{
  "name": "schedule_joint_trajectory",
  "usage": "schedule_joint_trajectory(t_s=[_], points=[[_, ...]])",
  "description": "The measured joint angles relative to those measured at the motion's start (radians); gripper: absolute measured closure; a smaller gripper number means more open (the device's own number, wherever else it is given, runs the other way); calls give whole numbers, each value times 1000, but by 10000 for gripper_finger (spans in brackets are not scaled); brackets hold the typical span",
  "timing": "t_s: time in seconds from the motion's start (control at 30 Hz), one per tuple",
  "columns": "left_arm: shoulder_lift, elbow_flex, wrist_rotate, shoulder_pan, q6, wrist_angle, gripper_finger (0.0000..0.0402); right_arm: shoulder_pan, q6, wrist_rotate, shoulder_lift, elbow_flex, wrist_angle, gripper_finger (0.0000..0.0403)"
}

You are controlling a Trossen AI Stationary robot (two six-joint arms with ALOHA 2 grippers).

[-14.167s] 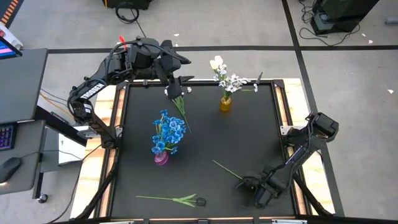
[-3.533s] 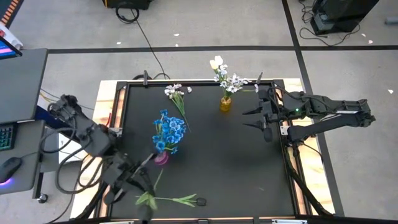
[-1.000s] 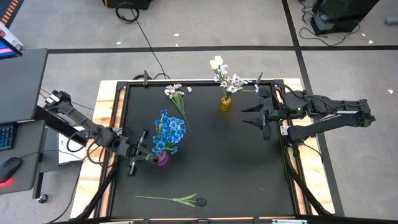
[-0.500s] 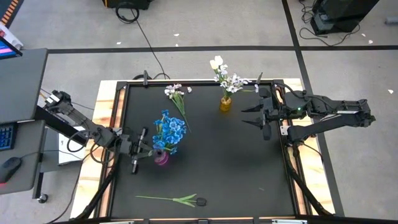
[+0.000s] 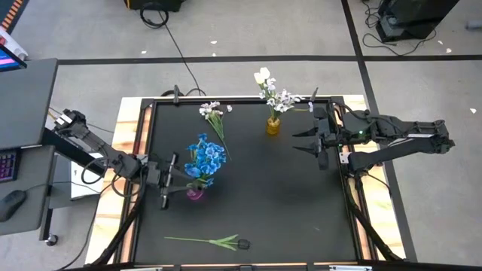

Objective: Sort flowers into vase by color
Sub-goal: Put the right black tulip into the violet vase, then put the black tulip into the violet vase

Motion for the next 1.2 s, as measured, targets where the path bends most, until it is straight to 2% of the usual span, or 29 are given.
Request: schedule_joint_trajectory(t_s=[0.27, 0.63, 0.8, 0.97, 1.2], points=[[-52, 0, -3, -19, 0, 2, 257, 0, -2, 0, 0, 0, -1, 213], [-184, 1, -3, -101, 5, 3, 257, 0, -6, -8, 0, 0, -1, 213], [-207, 11, 3, -147, -11, 0, 257, 0, -19, -8, 0, 0, -1, 213], [-168, 64, 58, -204, -32, -36, 257, 0, -23, -8, 0, 0, -1, 213], [9, 250, 50, -232, -157, -276, 257, 0, -23, -8, 0, 0, -1, 213]])
